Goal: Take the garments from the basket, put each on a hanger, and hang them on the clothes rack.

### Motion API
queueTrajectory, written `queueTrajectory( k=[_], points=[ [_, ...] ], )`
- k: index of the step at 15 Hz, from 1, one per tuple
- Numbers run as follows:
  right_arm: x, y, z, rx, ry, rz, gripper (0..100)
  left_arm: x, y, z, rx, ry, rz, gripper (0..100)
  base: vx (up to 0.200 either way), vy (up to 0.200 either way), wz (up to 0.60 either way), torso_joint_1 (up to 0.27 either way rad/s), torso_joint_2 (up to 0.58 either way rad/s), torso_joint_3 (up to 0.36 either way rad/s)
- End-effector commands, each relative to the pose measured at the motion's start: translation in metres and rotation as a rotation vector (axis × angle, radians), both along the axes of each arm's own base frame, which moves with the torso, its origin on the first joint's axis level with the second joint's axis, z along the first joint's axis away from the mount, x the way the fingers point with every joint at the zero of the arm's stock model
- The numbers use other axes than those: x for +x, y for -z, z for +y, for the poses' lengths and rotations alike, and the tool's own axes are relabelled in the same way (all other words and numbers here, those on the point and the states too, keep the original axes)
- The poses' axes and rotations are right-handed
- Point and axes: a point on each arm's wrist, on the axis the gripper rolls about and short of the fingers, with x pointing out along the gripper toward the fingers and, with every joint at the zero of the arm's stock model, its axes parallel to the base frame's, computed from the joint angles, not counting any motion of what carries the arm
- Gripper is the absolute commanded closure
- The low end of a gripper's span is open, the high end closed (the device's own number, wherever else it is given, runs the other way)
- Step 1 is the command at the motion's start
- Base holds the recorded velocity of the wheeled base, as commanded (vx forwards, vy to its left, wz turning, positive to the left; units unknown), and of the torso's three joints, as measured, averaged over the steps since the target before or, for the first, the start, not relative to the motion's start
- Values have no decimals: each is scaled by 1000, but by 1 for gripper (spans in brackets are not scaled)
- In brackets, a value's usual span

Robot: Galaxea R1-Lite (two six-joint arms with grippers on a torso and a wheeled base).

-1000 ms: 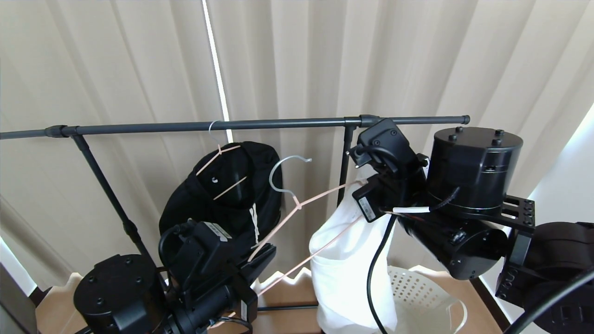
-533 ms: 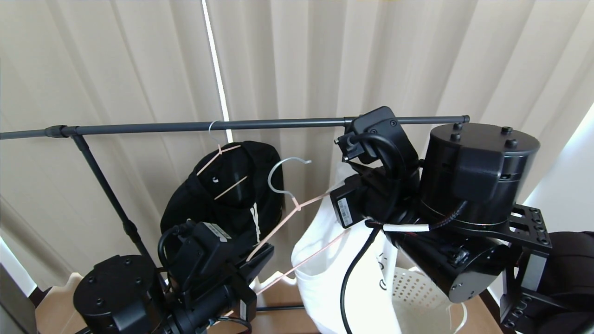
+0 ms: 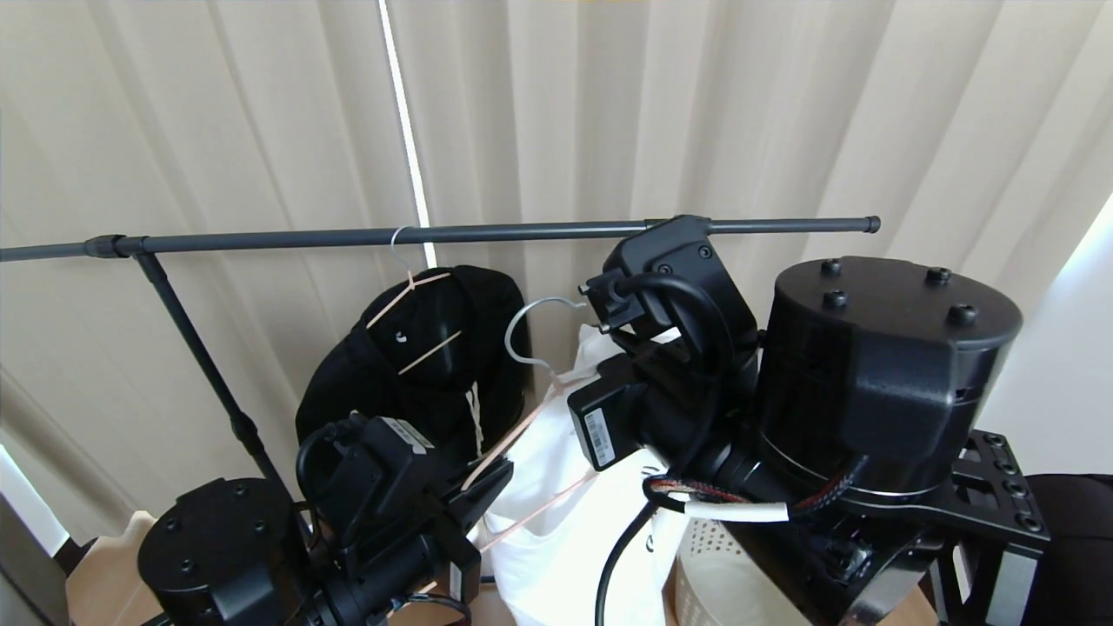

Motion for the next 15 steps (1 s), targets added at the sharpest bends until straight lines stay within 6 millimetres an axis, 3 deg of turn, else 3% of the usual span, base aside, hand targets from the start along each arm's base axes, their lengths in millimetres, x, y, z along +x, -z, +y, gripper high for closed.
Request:
queueTrajectory(
  k=[1,6,7,10,15],
  points=[
    [-7,2,6,1,-27,5,100,0,0,0,0,0,0,100,0,0,0,0,0,0],
    [-6,1,6,8,-22,4,100,-1,-1,1,0,0,-3,100,0,0,0,0,0,0],
    [-6,1,6,8,-22,4,0,-1,-1,1,0,0,-3,100,0,0,0,0,0,0],
    [16,-11,-8,41,55,-17,0,-2,0,2,5,0,3,100,0,0,0,0,0,0],
    [28,-18,-14,56,97,-29,0,-6,3,4,25,6,7,100,0,0,0,0,0,0]
  ],
)
